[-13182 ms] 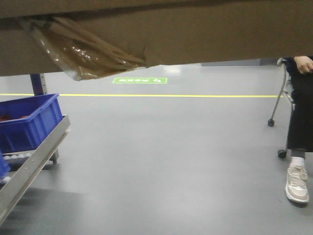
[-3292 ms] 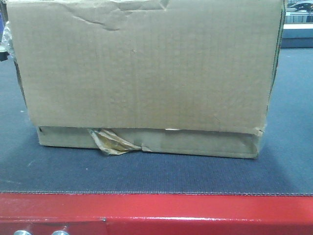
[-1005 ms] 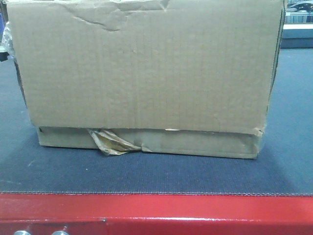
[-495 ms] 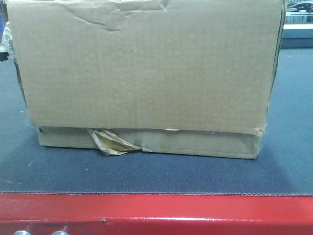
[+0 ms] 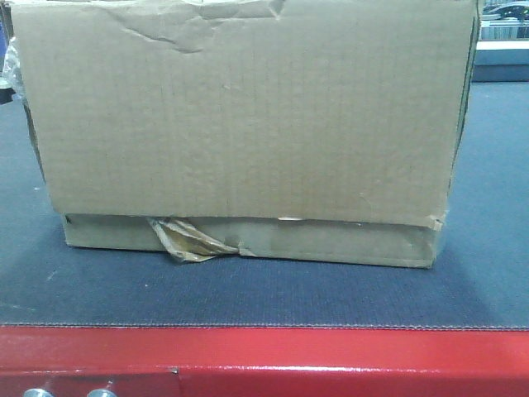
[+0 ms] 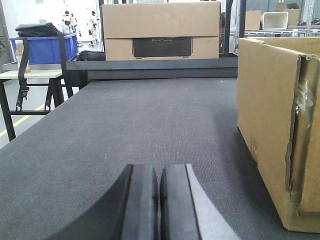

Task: Grab carton from right shelf to conveyor

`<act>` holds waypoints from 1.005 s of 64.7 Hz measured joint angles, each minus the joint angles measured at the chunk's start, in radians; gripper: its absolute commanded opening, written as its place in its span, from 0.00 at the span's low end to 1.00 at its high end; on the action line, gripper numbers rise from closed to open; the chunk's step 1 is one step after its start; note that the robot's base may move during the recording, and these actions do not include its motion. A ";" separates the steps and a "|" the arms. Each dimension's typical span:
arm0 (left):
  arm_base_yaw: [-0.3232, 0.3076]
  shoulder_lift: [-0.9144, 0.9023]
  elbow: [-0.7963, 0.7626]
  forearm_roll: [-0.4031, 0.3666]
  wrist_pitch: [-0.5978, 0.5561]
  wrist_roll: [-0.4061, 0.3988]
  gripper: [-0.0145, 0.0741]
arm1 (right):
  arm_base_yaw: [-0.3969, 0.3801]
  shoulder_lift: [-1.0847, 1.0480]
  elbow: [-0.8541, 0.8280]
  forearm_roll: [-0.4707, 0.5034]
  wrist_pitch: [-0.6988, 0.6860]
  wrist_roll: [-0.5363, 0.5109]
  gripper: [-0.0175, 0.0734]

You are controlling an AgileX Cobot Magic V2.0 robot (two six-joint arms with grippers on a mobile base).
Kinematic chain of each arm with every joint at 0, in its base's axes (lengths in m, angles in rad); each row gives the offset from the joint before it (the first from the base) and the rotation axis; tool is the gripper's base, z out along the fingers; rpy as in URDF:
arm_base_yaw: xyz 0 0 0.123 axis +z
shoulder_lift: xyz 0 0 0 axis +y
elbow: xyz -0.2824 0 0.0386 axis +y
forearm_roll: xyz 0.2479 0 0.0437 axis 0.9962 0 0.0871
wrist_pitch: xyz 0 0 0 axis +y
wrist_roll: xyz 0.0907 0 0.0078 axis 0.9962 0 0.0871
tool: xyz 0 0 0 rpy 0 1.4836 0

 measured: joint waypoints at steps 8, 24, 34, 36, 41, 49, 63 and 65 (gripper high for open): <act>0.000 0.000 0.000 0.000 0.000 0.000 0.18 | -0.025 -0.036 0.110 0.018 -0.047 -0.009 0.12; 0.000 0.000 0.000 0.000 0.000 0.000 0.18 | -0.027 -0.093 0.316 0.027 -0.182 -0.011 0.12; 0.000 0.000 0.000 0.000 0.000 0.000 0.18 | -0.027 -0.094 0.323 0.027 -0.194 -0.011 0.12; 0.000 0.000 0.000 0.000 0.000 0.000 0.18 | -0.027 -0.096 0.323 0.027 -0.196 -0.011 0.12; 0.000 0.000 0.000 0.000 0.000 0.000 0.18 | -0.027 -0.096 0.323 0.027 -0.196 -0.011 0.12; 0.000 0.000 0.000 0.000 0.000 0.000 0.18 | -0.027 -0.098 0.323 0.027 -0.196 -0.012 0.12; 0.000 0.000 0.000 0.000 0.000 0.000 0.18 | -0.027 -0.098 0.323 0.027 -0.196 -0.012 0.12; 0.000 0.000 0.000 0.000 0.000 0.000 0.18 | -0.027 -0.098 0.323 0.027 -0.196 -0.012 0.12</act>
